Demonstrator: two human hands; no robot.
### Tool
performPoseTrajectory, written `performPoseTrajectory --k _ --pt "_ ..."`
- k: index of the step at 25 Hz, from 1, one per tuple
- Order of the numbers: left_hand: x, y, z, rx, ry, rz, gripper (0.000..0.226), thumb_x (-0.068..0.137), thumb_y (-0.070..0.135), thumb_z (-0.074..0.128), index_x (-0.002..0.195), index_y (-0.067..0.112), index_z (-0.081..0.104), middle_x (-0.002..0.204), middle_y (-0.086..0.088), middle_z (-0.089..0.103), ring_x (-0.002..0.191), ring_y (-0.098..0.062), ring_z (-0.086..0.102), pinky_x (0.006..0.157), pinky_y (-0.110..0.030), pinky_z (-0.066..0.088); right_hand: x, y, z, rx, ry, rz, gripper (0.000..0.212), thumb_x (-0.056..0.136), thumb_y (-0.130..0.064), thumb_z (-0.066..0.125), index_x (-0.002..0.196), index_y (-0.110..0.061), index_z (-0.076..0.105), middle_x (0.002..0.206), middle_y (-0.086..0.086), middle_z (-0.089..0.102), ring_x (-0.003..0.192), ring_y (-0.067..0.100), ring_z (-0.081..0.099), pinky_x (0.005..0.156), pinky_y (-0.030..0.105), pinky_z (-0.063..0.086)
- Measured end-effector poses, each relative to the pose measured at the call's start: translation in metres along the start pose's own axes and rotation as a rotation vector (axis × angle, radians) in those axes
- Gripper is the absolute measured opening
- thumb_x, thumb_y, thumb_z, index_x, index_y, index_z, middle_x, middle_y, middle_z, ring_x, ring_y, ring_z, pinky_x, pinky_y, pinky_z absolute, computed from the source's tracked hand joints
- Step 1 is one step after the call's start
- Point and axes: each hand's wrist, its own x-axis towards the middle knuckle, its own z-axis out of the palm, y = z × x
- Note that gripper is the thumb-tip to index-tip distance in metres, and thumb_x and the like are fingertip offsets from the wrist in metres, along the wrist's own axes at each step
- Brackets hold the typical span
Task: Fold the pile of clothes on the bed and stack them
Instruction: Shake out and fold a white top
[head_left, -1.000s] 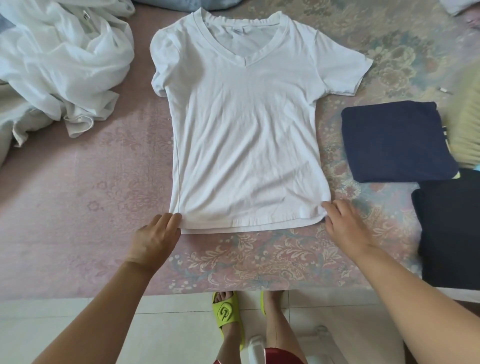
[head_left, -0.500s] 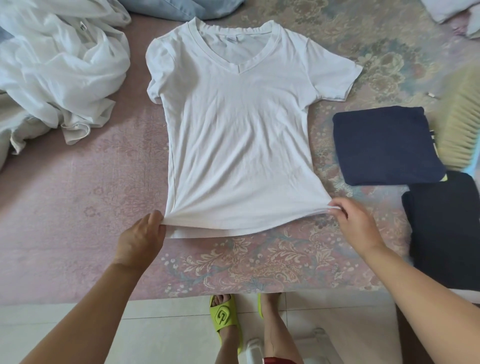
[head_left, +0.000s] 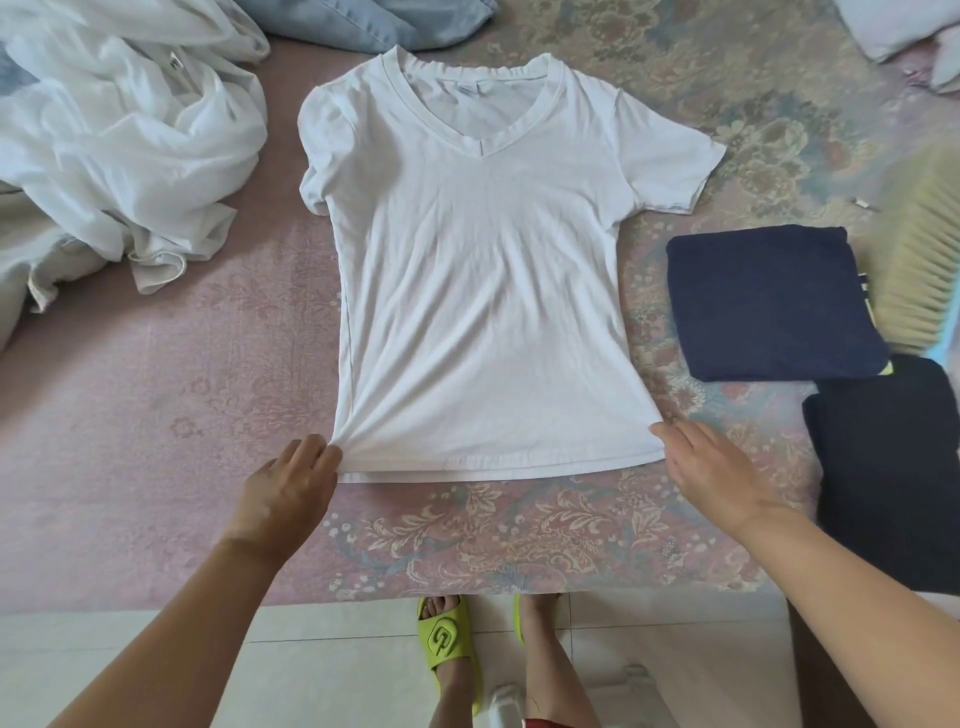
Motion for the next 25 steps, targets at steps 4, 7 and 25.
performPoseTrajectory --k 4,7,25 --pt "-0.019 0.005 -0.008 0.059 0.021 0.141 0.021 0.075 -0.011 0.050 0.084 0.009 0.047 0.079 -0.011 0.057 0.060 -0.026 0.055 0.042 -0.032 0.045 0.002 0.007 0.001 -0.173 -0.114 -0.046 0.060 0.013 0.024 0.073 0.068 0.002 0.062 0.057 0.011 0.050 0.046 0.027 0.049 0.034 0.033 0.040" --pt "-0.028 0.002 -0.016 0.062 -0.017 0.168 0.023 0.073 -0.010 0.041 0.083 0.011 0.042 0.069 -0.009 0.050 0.052 -0.025 0.052 0.038 -0.030 0.042 0.005 0.007 -0.006 -0.146 -0.085 -0.089 0.055 0.016 0.023 0.075 0.064 0.000 0.060 0.053 0.010 0.048 0.042 0.025 0.048 0.033 0.030 0.038" --pt "-0.043 0.029 0.016 0.170 -0.198 0.333 0.027 0.065 -0.002 0.032 0.074 0.012 0.054 0.080 -0.009 0.054 0.071 -0.026 0.046 0.058 -0.035 0.036 -0.020 0.003 -0.020 -0.543 -0.589 -0.116 0.054 0.085 0.002 0.050 0.134 -0.008 0.030 0.129 0.010 0.047 0.116 0.026 0.048 0.093 0.032 0.041"
